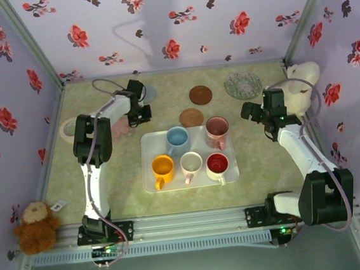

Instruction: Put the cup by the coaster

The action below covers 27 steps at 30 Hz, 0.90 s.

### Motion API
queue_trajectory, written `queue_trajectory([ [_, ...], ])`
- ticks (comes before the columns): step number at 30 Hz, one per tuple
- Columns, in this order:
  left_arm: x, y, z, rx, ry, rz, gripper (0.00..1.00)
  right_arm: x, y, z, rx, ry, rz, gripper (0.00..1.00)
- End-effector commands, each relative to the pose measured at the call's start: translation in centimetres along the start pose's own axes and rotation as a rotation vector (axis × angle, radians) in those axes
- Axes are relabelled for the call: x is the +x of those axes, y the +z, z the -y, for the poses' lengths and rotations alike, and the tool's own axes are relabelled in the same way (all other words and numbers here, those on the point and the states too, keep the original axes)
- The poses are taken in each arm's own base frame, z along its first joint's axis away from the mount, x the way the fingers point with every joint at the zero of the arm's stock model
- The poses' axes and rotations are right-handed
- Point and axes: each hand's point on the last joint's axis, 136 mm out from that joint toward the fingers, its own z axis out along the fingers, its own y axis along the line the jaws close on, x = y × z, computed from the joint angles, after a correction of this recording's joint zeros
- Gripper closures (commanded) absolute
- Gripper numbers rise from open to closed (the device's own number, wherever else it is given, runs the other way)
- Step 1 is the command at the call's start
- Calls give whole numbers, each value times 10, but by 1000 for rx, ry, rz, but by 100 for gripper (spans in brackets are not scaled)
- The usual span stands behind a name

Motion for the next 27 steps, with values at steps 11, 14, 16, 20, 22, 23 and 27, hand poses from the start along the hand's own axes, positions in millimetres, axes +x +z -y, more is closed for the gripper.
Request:
queue_trajectory([
  [11,36,-20,-80,-193,-37,-113,98,-1,2,-4,-8,3,-7,1],
  [14,34,-21,-82,-191,-40,-105,98,-1,2,-5,-11,7,-7,1],
  [16,32,-22,-84,-191,-44,-102,98,-1,2,-5,-11,8,-8,1],
  [20,28,-24,-86,-194,-50,-94,99,-2,1,-5,-13,7,-4,1],
  [22,26,-25,-85,-190,-50,-89,99,-3,1,-6,-15,7,-4,1],
  [23,25,-26,-84,-183,-50,-85,99,-3,1,-6,-15,6,-4,1],
  [27,18,-34,-67,-98,-53,-53,97,-4,1,-8,-18,4,-1,1],
])
